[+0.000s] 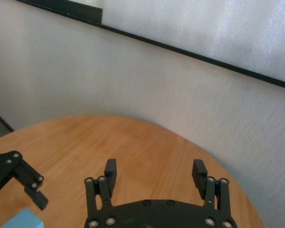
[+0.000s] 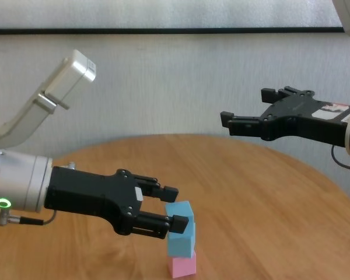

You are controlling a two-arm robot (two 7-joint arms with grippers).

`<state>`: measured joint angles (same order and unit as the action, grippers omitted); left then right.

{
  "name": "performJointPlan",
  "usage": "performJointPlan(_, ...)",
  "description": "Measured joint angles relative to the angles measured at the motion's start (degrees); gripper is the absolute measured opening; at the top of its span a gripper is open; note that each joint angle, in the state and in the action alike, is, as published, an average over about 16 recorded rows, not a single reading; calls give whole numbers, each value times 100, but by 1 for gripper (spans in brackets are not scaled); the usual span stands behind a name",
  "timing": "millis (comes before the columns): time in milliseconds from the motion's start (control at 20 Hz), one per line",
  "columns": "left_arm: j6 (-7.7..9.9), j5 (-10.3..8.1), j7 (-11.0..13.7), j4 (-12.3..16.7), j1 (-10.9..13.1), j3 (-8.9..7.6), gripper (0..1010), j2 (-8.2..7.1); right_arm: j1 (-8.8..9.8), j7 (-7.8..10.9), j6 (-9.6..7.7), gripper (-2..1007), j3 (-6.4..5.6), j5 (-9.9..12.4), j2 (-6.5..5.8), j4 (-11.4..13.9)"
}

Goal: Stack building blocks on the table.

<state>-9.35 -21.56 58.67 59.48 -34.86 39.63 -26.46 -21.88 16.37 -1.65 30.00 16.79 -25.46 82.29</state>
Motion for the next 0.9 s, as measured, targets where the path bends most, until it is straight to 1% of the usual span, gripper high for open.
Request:
performJointPlan(150,-5,-88,13,60,47,-45,765,-41,0,0,0,1001,0,0,0,0)
performJointPlan(300,-11,-230,6,153,117,-119,861,-102,0,0,0,1001,0,0,0,0)
performJointPlan(450,-28,-384,-132,273,212,-229,935,-171,0,0,0,1001,0,0,0,0)
performJointPlan(550,-55,-474,-323,366,293,-331,969,-212,0,0,0,1001,0,0,0,0)
performJointPlan(650,-93,-544,-580,466,385,-456,986,-245,0,0,0,1001,0,0,0,0)
performJointPlan(750,-132,-575,-903,568,480,-595,997,-258,0,0,0,1001,0,0,0,0)
performJointPlan(900,-182,-529,-1455,719,612,-794,1002,-254,0,0,0,1001,0,0,0,0)
